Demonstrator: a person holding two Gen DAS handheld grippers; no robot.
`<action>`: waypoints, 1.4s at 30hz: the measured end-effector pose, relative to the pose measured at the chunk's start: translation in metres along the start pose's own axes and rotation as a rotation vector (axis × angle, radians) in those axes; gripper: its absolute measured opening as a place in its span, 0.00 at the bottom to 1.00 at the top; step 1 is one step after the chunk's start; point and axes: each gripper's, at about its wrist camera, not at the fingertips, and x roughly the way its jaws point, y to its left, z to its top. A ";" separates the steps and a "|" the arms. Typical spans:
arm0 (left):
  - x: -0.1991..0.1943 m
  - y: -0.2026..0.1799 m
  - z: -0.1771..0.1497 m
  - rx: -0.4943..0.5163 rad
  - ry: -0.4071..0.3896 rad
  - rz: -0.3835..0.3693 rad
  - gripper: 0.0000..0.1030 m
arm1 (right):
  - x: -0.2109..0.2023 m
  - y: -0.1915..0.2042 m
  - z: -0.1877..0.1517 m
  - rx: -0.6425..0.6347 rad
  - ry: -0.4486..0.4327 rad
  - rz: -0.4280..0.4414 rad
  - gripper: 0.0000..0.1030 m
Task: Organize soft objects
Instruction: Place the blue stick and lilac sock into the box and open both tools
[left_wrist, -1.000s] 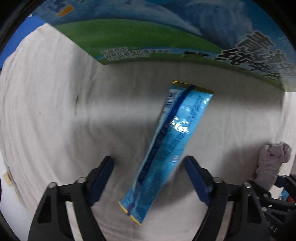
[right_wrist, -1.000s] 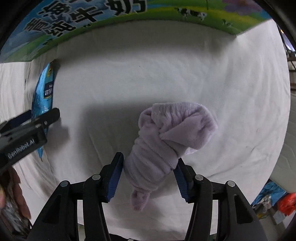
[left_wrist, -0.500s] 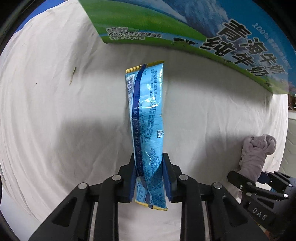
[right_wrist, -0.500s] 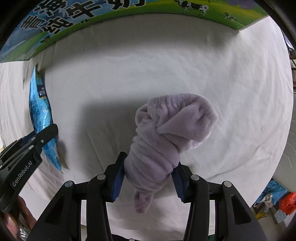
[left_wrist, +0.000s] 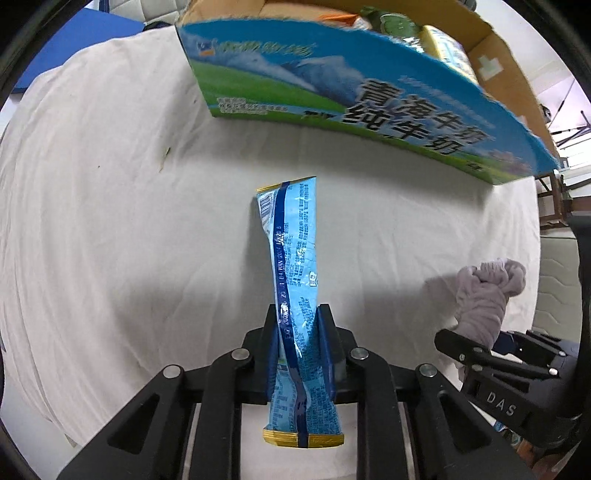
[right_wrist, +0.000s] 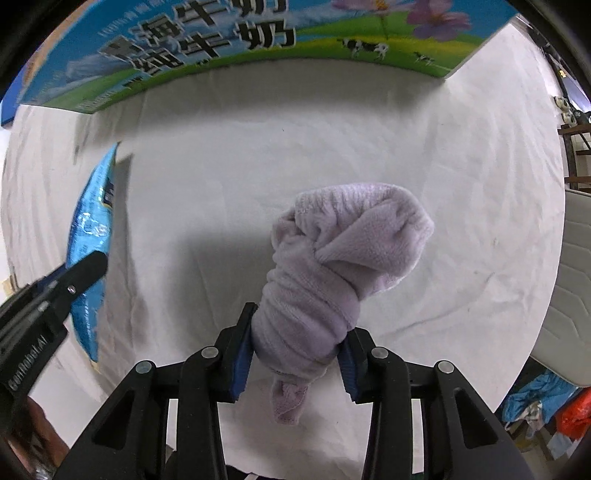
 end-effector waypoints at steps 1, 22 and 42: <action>-0.002 -0.001 -0.004 0.002 -0.003 -0.004 0.16 | -0.003 -0.002 -0.001 0.000 -0.005 0.006 0.41; -0.153 -0.027 0.036 0.065 -0.273 -0.139 0.15 | -0.188 0.009 0.008 -0.091 -0.268 0.178 0.41; -0.174 -0.029 0.203 0.109 -0.364 -0.044 0.15 | -0.211 0.032 0.161 -0.069 -0.305 0.126 0.41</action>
